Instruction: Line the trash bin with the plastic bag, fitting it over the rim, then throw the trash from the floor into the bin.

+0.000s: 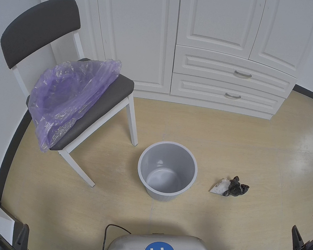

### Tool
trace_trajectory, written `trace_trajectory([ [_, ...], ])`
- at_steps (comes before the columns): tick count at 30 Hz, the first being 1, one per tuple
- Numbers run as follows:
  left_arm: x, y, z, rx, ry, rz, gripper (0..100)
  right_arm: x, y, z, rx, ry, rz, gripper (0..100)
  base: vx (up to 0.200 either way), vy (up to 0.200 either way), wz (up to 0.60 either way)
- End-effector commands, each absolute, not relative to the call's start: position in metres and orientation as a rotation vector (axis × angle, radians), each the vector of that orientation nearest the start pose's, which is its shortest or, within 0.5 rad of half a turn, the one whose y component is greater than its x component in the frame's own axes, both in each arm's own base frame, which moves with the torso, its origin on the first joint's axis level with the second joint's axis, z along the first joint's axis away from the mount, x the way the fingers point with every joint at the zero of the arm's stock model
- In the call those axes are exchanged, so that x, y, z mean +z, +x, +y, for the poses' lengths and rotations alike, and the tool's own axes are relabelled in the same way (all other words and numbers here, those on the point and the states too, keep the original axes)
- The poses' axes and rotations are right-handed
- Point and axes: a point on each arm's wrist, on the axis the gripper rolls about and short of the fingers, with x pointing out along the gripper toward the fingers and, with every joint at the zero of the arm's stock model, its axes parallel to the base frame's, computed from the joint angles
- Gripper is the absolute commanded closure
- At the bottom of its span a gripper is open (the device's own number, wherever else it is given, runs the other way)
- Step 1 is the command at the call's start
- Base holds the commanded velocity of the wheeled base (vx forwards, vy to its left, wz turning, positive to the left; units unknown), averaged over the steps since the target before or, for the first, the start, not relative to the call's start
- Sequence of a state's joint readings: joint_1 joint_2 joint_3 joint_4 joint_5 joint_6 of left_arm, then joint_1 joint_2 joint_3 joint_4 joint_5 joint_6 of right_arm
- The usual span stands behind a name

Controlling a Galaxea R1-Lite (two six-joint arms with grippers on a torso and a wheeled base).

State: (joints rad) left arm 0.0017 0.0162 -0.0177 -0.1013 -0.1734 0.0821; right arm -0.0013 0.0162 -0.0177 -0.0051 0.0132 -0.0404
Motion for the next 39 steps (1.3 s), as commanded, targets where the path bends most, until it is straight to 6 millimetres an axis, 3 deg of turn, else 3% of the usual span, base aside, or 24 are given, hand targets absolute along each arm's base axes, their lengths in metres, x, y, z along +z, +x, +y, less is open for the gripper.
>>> trace_trajectory([
  [1,0.09,-0.024,-0.003,-0.116,0.079,-0.144,0,0.094,-0.027,-0.001,-0.017,0.089,-0.108,0,0.0,0.0,0.0],
  [4,0.096,-0.025,0.0,0.012,-0.032,-0.203,0,0.114,-0.035,-0.001,-0.028,0.19,-0.166,0,0.0,0.0,0.0],
  [8,0.103,-0.027,0.001,0.041,-0.079,-0.221,0,0.114,-0.033,0.0,0.028,0.101,-0.069,0,0.0,0.0,0.0],
  [12,0.11,-0.028,0.001,0.038,-0.07,-0.159,0,0.137,-0.026,0.001,0.055,0.062,-0.038,0,0.0,0.0,0.0],
  [13,0.116,-0.027,0.002,0.027,-0.068,-0.107,0,0.15,-0.019,0.001,0.065,0.037,-0.006,0,0.0,0.0,0.0],
  [19,0.142,-0.011,0.002,-0.006,-0.064,0.009,0,0.177,0.01,0.002,0.084,-0.077,0.107,0,0.0,0.0,0.0],
  [23,0.167,0.011,0.001,-0.002,-0.051,0.098,0,0.207,0.035,0.002,0.092,-0.146,0.146,0,0.0,0.0,0.0],
  [25,0.167,0.011,0.001,-0.002,-0.051,0.098,0,0.207,0.035,0.002,0.092,-0.146,0.146,0,0.0,0.0,0.0],
  [26,0.175,0.027,0.0,0.004,-0.019,0.156,0,0.227,0.05,0.002,0.093,-0.158,0.145,0,0.0,0.0,0.0],
  [28,0.18,0.039,-0.001,0.008,0.011,0.202,0,0.24,0.06,0.003,0.097,-0.162,0.134,0,0.0,0.0,0.0],
  [31,0.184,0.055,-0.001,0.014,0.049,0.262,0,0.249,0.069,0.004,0.103,-0.146,0.108,0,0.0,0.0,0.0],
  [35,0.186,0.072,-0.001,0.045,0.102,0.325,0,0.241,0.071,0.005,0.103,-0.089,0.103,0,0.0,0.0,0.0],
  [36,0.187,0.087,-0.001,0.068,0.155,0.379,0,0.238,0.078,0.006,0.116,-0.051,0.109,0,0.0,0.0,0.0],
  [39,0.188,0.095,-0.001,0.079,0.191,0.404,0,0.236,0.087,0.007,0.122,-0.036,0.122,0,0.0,0.0,0.0],
])
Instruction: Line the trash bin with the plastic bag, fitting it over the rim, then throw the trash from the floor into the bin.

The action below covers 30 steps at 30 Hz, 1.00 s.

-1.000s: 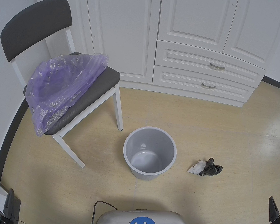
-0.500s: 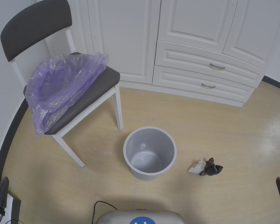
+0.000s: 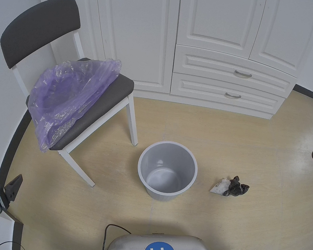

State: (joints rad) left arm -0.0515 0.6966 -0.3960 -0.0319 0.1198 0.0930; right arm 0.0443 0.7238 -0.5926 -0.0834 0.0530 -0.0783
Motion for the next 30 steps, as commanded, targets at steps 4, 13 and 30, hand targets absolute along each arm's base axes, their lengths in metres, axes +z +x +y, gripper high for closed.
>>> trace_trajectory([
  [4,0.195,0.115,-0.002,0.1,0.276,0.44,0,0.239,0.112,0.009,0.122,0.046,0.092,0,0.0,0.0,0.0],
  [13,0.197,0.145,-0.003,0.122,0.443,0.52,0,0.251,0.137,0.016,0.164,0.226,-0.023,0,0.0,0.0,0.0],
  [30,0.186,0.226,-0.022,0.206,0.633,0.412,0,0.268,0.127,0.016,0.202,0.264,-0.188,0,0.0,0.0,0.0],
])
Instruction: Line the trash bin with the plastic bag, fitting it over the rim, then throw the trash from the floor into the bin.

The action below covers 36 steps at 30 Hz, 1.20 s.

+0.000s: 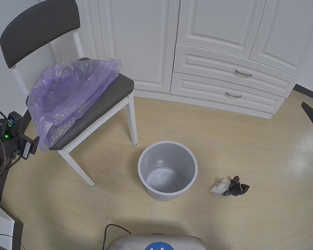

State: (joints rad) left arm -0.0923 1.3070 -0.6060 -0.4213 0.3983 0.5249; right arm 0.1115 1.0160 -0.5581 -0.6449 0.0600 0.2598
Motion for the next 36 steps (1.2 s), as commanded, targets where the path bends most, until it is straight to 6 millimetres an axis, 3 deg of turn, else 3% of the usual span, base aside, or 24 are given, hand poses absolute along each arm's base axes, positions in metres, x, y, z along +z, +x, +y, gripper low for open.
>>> trace_trajectory([
  [1,0.185,0.229,-0.025,0.211,0.638,0.41,0,0.268,0.127,0.016,0.202,0.264,-0.188,0,0.0,0.0,0.0],
  [25,0.181,0.265,-0.034,0.297,0.702,0.399,0,0.27,0.122,0.016,0.204,0.264,-0.205,0,0.0,0.0,0.0],
  [36,0.178,0.278,-0.036,0.377,0.717,0.424,0,0.267,0.13,0.015,0.192,0.265,-0.178,0,0.0,0.0,0.0],
])
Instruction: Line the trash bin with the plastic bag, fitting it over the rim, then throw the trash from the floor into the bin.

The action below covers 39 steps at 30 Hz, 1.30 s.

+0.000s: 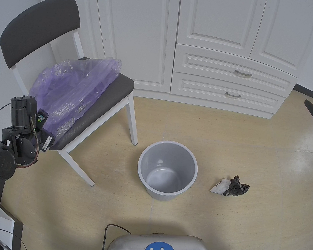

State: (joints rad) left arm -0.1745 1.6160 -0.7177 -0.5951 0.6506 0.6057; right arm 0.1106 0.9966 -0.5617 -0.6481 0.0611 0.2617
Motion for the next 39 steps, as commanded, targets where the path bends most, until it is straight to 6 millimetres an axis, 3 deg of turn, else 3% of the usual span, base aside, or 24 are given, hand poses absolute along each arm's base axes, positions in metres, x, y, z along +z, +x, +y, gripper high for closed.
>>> trace_trajectory([
  [1,0.177,0.28,-0.036,0.39,0.715,0.42,0,0.266,0.132,0.015,0.191,0.267,-0.17,0,0.0,0.0,0.0],
  [17,0.163,0.309,-0.038,0.485,0.767,0.342,0,0.26,0.143,0.016,0.179,0.279,-0.127,0,0.0,0.0,0.0],
  [32,0.163,0.307,-0.039,0.487,0.779,0.331,0,0.258,0.146,0.016,0.176,0.281,-0.117,0,0.0,0.0,0.0],
  [33,0.164,0.308,-0.039,0.486,0.778,0.329,100,0.258,0.145,0.015,0.176,0.281,-0.118,0,0.0,0.0,0.0],
  [39,0.165,0.305,-0.039,0.487,0.777,0.326,100,0.258,0.146,0.015,0.171,0.279,-0.116,0,0.0,0.0,0.0],
])
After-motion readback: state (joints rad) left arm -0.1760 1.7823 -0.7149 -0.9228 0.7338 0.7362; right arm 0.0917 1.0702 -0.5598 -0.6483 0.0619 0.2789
